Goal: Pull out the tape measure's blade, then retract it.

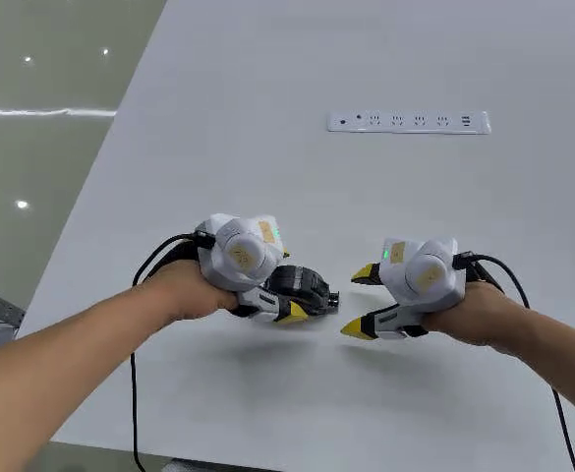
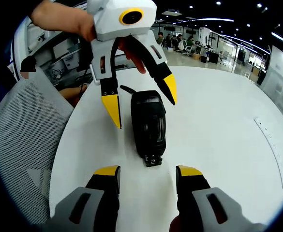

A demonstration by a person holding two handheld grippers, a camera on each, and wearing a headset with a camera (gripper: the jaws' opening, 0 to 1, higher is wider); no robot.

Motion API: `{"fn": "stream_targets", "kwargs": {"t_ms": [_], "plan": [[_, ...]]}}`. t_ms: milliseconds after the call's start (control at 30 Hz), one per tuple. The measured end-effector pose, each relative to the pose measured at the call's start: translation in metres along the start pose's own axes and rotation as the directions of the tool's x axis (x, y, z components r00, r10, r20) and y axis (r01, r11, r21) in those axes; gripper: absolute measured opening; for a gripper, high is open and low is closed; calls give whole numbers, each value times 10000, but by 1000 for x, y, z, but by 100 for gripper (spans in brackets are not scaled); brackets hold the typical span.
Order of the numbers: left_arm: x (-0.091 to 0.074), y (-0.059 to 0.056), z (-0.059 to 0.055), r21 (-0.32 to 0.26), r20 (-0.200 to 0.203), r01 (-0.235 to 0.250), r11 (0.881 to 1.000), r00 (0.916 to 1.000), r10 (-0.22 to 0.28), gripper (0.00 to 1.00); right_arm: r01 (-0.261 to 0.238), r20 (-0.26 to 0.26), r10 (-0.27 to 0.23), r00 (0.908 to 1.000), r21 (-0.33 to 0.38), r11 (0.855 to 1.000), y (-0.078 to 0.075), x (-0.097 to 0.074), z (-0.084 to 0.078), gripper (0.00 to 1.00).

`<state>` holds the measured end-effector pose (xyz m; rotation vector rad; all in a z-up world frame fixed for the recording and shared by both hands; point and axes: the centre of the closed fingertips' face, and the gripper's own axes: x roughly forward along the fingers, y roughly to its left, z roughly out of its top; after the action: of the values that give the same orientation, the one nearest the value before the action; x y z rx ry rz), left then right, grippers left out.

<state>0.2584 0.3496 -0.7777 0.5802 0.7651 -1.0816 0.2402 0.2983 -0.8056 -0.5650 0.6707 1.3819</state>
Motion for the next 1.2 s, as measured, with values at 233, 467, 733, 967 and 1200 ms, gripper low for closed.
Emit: {"fn": "stream_targets", "kwargs": {"t_ms": [233, 467, 733, 967, 1200], "plan": [[4, 0, 1, 400, -150, 226, 9989, 9996, -220, 49, -179, -85, 178, 9998, -123, 9998, -3, 9, -5, 40], [7, -3, -2, 1048, -484, 421, 9936, 9981, -372, 46, -313, -31, 312, 9995, -317, 9990, -4, 16, -3, 36], [6, -1, -1, 1263, -604, 389, 9912, 9977, -315, 40, -487, -38, 485, 9988, -662, 9966, -3, 22, -4, 31], [4, -1, -2, 1592, -771, 429, 9863, 9965, -309, 36, -520, 74, 527, 9986, -789, 9955, -4, 26, 0, 26], [5, -1, -2, 1811, -859, 491, 9822, 9957, -339, 33, -541, 71, 550, 9985, -923, 9943, -5, 29, 1, 21]]}}
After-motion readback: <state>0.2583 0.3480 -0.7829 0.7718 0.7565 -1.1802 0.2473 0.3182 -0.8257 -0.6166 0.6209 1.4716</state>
